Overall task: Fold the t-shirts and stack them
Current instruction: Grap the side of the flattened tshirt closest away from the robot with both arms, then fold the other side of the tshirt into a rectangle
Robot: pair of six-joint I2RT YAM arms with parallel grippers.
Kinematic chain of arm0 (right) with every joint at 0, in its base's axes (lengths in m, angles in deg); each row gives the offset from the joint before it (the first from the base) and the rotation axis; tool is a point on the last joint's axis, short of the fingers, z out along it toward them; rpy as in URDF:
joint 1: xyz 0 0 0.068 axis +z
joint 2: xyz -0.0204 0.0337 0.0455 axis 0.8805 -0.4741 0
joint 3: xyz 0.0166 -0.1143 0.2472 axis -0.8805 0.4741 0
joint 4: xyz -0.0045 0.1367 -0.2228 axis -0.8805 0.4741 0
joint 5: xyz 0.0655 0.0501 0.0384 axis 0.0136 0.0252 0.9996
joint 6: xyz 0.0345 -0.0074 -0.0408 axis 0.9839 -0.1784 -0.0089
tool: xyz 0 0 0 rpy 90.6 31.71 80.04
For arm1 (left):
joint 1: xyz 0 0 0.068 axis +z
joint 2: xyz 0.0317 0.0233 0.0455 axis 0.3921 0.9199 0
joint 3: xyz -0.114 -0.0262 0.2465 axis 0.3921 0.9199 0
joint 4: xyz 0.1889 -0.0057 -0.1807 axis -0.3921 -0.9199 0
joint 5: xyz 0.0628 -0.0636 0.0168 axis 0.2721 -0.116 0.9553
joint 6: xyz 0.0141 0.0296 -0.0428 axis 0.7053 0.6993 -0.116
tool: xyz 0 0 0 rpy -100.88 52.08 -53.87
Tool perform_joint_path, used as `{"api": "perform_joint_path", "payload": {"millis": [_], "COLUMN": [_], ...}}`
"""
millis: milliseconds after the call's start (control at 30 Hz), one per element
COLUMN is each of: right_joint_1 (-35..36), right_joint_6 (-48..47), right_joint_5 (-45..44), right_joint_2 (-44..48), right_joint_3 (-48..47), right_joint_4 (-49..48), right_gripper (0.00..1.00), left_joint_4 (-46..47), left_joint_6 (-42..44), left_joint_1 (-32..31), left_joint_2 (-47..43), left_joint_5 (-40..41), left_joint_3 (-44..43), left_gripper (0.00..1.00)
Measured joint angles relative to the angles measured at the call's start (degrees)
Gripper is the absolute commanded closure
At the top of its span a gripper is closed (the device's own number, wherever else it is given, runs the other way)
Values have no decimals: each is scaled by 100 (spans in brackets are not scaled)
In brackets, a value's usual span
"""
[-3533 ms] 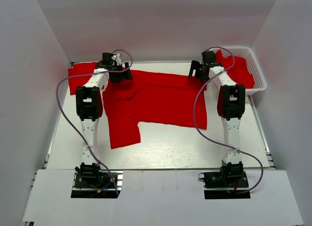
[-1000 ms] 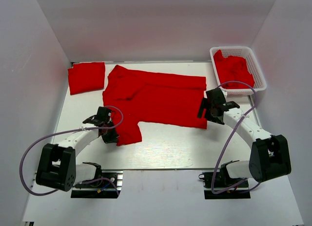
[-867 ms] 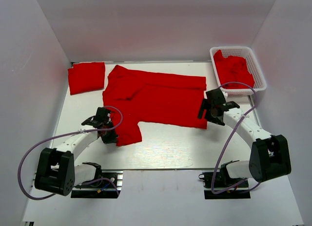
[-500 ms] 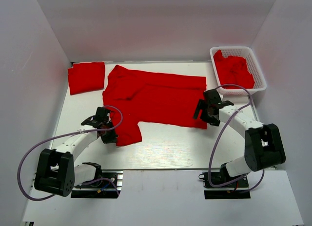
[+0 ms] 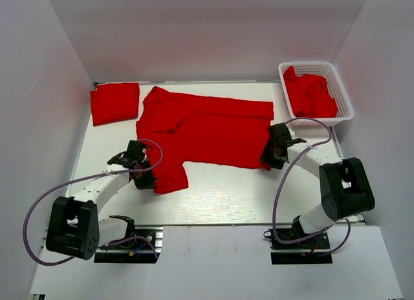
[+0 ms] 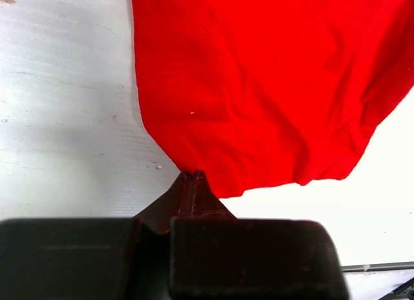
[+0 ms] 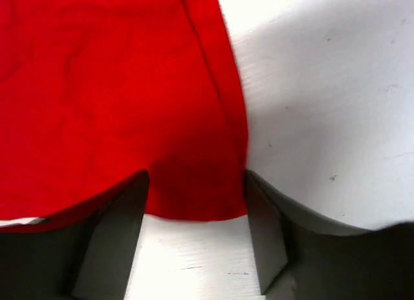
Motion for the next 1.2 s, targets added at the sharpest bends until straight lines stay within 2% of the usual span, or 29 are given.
{"api": "perform_joint_path", "payload": {"millis": [67,100,167,200,367,767,1200], "right_joint_1": [-11,-11,-15,-17,-17,-11,-28], "right_joint_6": [9,61,94,116,131,-201,-684], "right_joint_5": [-11,-31,-28,-31,-57,-76,-278], "right_joint_2": [-28,-44,-70,-70,-7,358,-514], "right_joint_3": [31,39,42,42,66,-96,-1646], "right_joint_4": [-63,-90,-120,-120,-9,1279,1875], "right_gripper": [74,86,98,100,100,100,100], "left_joint_4": [-9,-39,-149,-227,-603,-1499,-1010], "left_joint_6": [28,37,76,96,256,643,949], "left_joint_1": [0,0,0,0,0,0,57], "left_joint_2": [28,28,28,28,-55,-68,1930], "left_joint_5": [-7,-15,-26,-37,-149,-761,-1147], "left_joint_3": [-26,-48,-133,-205,-627,-1292,-4026], "left_gripper": [100,100,100,100,100,100,100]}}
